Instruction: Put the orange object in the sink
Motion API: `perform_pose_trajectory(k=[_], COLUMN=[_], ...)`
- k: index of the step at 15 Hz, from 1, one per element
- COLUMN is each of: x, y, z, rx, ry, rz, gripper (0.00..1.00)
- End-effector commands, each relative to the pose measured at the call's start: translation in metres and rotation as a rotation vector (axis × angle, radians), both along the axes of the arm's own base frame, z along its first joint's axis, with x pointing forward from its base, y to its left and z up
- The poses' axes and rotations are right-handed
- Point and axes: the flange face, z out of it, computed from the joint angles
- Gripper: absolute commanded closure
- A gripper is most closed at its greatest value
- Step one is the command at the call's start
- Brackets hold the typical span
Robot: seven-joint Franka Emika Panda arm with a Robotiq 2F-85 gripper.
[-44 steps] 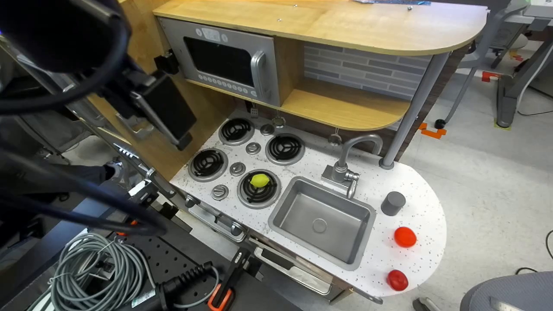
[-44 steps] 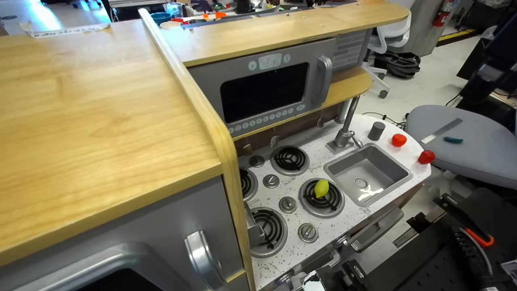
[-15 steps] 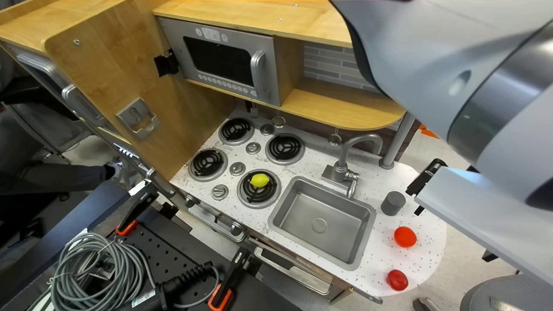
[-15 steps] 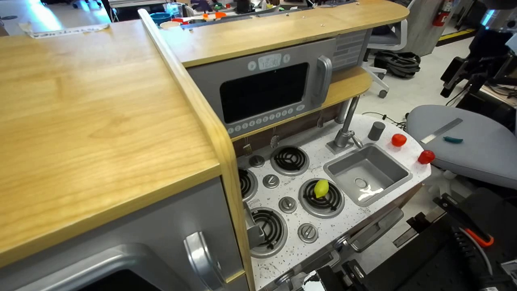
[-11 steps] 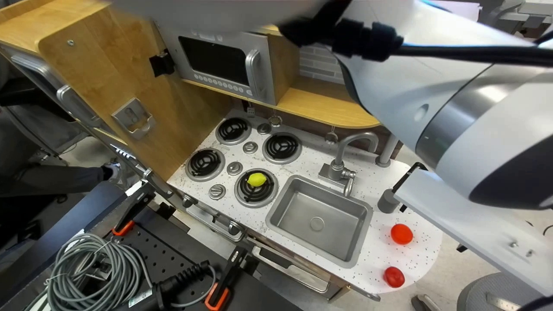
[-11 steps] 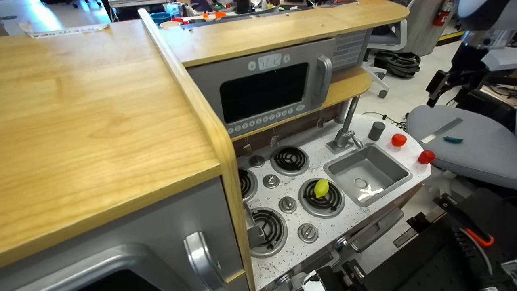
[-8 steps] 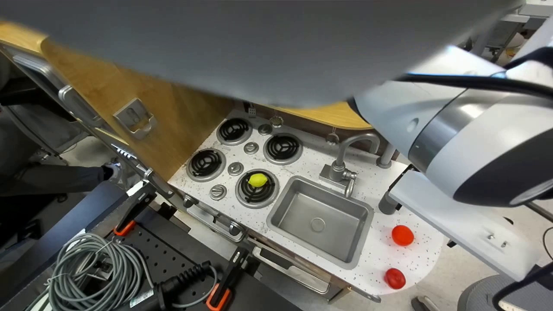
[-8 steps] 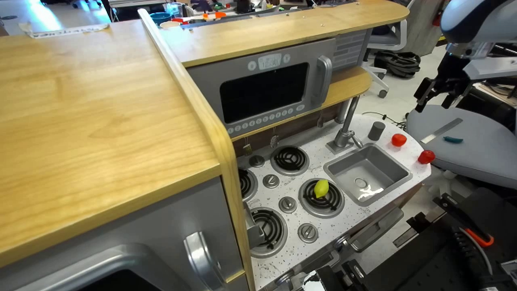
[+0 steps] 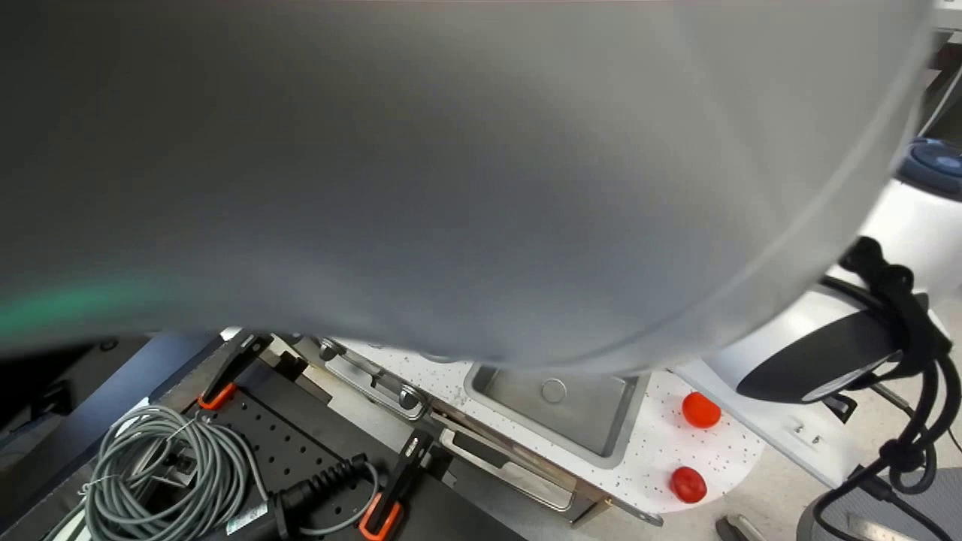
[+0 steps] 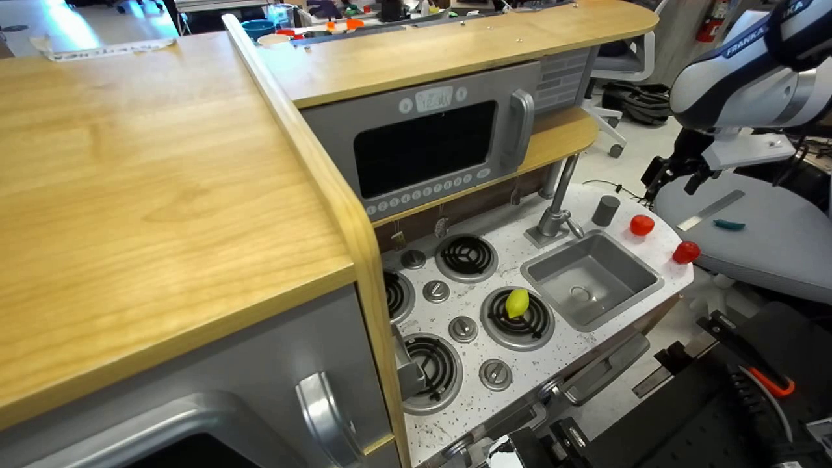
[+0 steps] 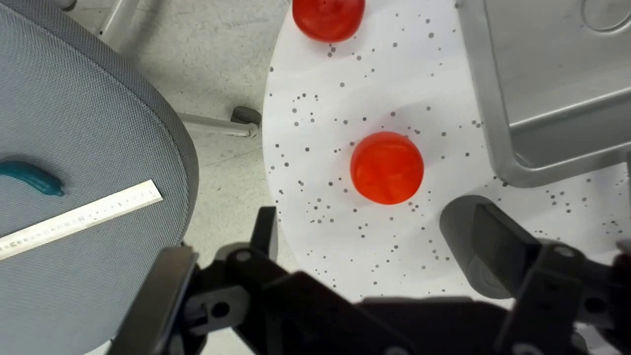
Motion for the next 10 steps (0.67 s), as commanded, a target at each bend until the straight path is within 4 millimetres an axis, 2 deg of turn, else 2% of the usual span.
perform_pose_trajectory(k=[1,10], x=[0.014,0.029], y=[-0.005,0.022], z=[-0.019,-0.058], rx=[-0.037,-0.017], ry=[-0.020,0.018], rz=[0.013,0.063], gripper=[0.00,0.00])
